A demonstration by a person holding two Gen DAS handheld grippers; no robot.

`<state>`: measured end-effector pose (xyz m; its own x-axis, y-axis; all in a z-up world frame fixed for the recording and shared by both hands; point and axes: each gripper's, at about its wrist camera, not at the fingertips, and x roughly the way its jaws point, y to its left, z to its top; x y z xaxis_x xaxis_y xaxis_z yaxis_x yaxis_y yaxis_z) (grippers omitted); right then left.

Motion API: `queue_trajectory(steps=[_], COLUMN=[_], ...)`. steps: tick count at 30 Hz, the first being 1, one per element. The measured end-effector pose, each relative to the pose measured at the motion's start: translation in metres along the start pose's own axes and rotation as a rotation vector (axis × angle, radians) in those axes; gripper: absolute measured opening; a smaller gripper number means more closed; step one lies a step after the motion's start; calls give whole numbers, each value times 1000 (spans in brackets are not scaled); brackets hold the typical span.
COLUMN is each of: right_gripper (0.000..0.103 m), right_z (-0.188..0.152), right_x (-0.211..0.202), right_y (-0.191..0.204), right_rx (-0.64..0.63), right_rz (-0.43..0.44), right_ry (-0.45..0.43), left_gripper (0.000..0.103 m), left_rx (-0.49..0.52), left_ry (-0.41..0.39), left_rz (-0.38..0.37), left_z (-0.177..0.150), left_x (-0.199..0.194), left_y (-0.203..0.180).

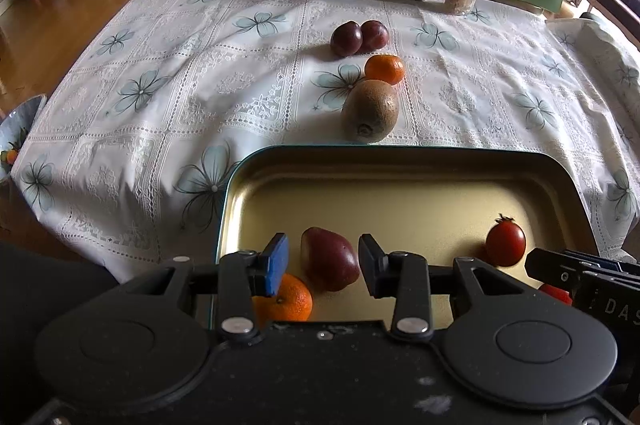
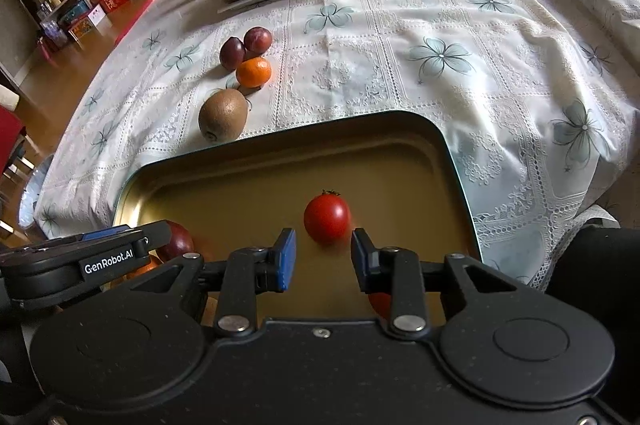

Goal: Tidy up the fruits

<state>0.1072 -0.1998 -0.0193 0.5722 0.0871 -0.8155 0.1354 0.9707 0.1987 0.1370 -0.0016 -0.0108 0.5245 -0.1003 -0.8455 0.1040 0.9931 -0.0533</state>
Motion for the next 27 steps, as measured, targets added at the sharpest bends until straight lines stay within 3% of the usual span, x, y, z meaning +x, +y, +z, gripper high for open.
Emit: queue_trajectory(steps=[27], right_gripper=[42], right_z=[-3], right_x=[6], right_y=[7], right_rx=[-45], right_rz=[-57], right_ry=[31], left_gripper=[39], left_rx=[17], left_ry=[25], left_rz=[16], left_z=[-2], left_x=[6], left_y=[-4])
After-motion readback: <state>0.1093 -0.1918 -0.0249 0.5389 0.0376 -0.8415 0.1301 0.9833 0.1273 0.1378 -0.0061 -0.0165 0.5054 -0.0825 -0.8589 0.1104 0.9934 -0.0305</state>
